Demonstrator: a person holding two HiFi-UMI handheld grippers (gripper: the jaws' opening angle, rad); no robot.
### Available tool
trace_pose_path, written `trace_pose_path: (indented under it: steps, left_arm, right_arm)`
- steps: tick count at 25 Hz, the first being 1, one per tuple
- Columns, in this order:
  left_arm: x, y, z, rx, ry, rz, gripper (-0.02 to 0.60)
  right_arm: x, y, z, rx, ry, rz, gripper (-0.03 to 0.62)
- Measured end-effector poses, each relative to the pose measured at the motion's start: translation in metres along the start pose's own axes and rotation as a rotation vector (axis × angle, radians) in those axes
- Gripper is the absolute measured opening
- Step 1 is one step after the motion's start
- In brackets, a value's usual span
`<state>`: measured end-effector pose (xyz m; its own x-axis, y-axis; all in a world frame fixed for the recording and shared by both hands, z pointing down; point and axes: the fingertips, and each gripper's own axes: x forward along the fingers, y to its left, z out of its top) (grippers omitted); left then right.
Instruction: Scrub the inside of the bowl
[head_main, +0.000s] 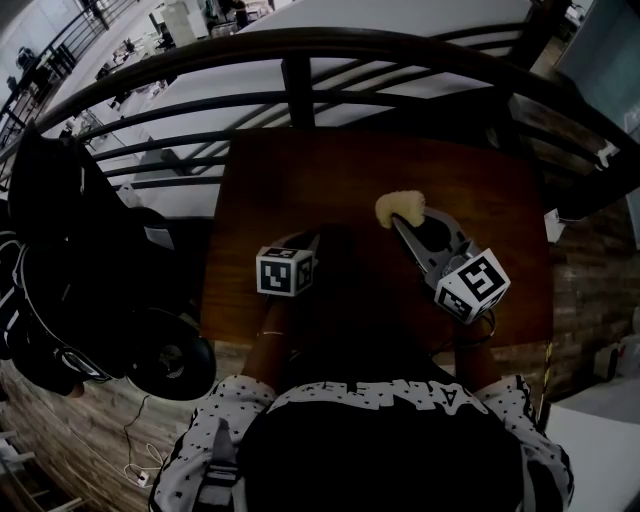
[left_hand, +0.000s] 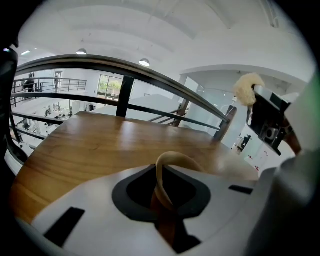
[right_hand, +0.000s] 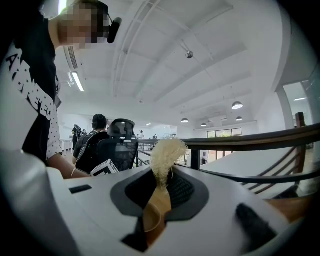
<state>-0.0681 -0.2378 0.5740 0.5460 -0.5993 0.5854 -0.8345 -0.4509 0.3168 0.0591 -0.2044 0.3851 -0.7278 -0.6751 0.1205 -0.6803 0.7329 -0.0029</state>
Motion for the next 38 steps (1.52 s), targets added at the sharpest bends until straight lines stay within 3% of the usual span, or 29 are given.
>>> trace_pose_path:
  steps: [1, 3, 24, 31, 38]
  left_arm:
    - [0.001, 0.001, -0.001, 0.001, 0.007, 0.004, 0.035]
    - [0.002, 0.002, -0.003, 0.001, 0.025, 0.012, 0.107]
    - [-0.015, 0.017, 0.005, -0.019, -0.050, 0.081, 0.107]
    - [-0.025, 0.020, 0.020, 0.001, -0.129, 0.120, 0.038]
    - [-0.034, 0.015, 0.029, 0.028, -0.176, 0.128, 0.015]
  right_arm:
    - [0.000, -0.001, 0.000, 0.003, -0.001, 0.000, 0.060]
    - [0.000, -0.001, -0.001, 0.003, 0.003, 0.001, 0.060]
    - [-0.001, -0.002, -0.002, 0.037, -0.004, -0.017, 0.060]
    - [-0.001, -0.001, -0.003, 0.039, 0.007, -0.023, 0.060]
    - [0.000, 0.002, -0.001, 0.035, 0.010, -0.020, 0.060]
